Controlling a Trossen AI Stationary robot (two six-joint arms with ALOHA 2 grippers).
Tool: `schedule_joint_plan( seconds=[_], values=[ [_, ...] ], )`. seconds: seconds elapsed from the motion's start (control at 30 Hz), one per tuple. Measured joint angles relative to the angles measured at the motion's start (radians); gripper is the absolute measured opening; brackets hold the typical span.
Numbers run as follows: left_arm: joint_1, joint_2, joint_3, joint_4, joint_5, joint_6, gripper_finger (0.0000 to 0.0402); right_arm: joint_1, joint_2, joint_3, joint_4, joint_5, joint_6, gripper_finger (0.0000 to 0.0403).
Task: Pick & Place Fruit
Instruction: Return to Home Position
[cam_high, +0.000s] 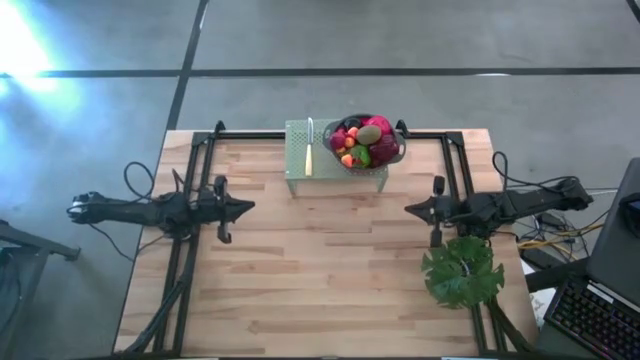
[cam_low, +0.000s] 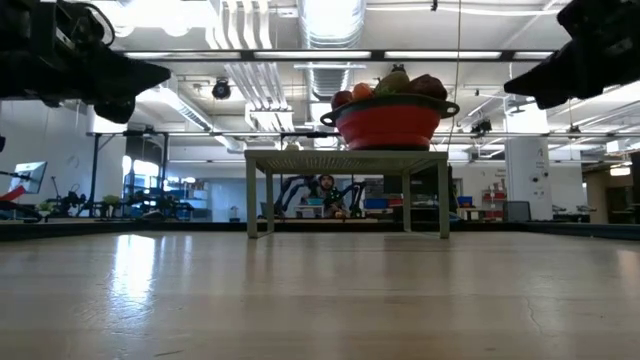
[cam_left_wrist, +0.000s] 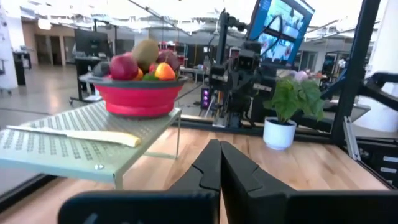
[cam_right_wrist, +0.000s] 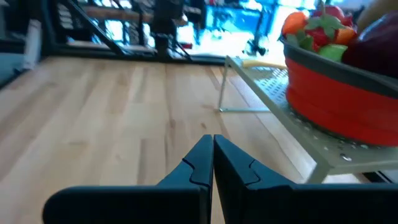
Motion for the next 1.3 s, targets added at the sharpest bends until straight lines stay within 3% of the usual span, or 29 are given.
schedule_joint_plan(
  seconds=[0.2,0.47,0.67,0.9,1.3],
  values=[
    [0.000,-0.039,0.000,0.000,0.013,0.047,0.0005,-0.009,-0.155,-0.055,-0.008,-0.129,-0.003,0.0008],
    [0.000,-0.061,0.000,-0.029,0.016,0.096,0.0005,-0.072,-0.183,-0.087,-0.009,-0.259,0.030,0.0008],
    [0.000,-0.060,-0.001,-0.032,0.016,0.037,0.0016,-0.135,-0.206,-0.128,-0.027,-0.254,0.021,0.0008],
    [0.000,-0.060,-0.001,-0.032,0.016,0.014,0.0014,-0.152,-0.200,-0.133,-0.043,-0.133,-0.006,0.0008],
    [0.000,-0.060,-0.001,-0.032,0.016,0.013,0.0016,-0.152,-0.200,-0.133,-0.044,-0.131,-0.006,0.0008]
  ],
)
